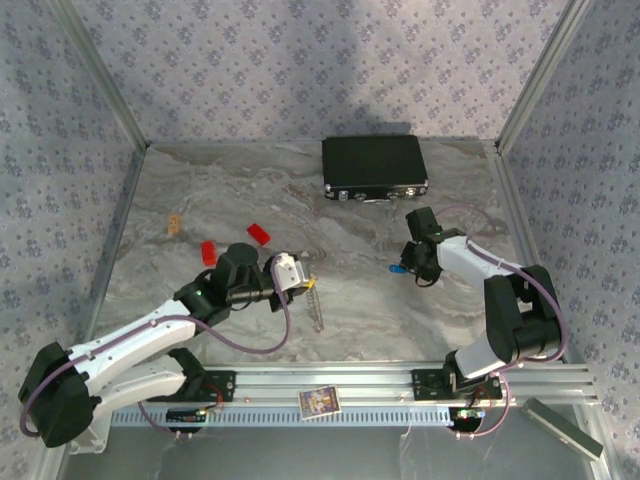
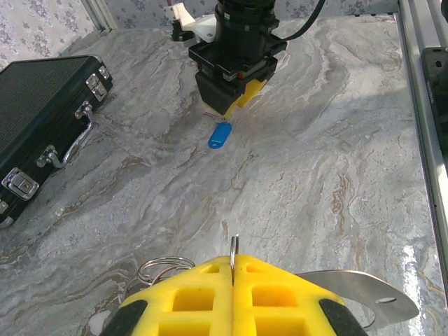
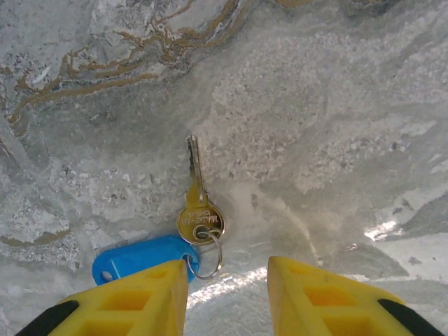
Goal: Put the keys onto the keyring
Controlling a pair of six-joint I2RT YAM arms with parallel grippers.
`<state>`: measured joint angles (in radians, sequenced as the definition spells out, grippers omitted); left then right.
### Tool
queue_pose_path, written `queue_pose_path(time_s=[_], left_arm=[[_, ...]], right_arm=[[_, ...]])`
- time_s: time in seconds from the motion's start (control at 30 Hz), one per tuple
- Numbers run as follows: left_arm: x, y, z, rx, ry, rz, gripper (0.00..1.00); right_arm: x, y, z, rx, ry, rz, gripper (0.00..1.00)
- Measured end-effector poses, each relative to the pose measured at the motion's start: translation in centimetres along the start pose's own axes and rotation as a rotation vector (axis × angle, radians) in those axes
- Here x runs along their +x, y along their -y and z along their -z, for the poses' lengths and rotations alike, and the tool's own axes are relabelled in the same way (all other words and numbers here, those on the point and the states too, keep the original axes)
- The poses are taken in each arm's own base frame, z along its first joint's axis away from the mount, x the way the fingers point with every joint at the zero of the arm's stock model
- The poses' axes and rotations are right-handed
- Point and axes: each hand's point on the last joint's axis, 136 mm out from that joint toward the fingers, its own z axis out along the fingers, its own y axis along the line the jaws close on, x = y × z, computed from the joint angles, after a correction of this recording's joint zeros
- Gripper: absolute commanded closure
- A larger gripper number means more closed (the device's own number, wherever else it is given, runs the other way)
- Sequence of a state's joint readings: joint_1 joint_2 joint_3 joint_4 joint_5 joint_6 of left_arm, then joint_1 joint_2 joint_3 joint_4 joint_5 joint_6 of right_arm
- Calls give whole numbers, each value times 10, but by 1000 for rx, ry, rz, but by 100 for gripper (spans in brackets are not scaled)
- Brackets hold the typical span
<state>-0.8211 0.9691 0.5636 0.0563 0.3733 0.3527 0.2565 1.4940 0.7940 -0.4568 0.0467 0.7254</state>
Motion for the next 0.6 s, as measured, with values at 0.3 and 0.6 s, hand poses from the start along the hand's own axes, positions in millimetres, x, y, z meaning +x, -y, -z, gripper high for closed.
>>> queue_pose_path(time_s=[0.3,0.6], left_arm=[[0,2,0,6,1,-2,100],[0,2,-1,7,0,-2,100]], right_arm=[[-6,-10,-3,-57,15,-29,69],[-8,-7,-3,-39,28,-41,72]])
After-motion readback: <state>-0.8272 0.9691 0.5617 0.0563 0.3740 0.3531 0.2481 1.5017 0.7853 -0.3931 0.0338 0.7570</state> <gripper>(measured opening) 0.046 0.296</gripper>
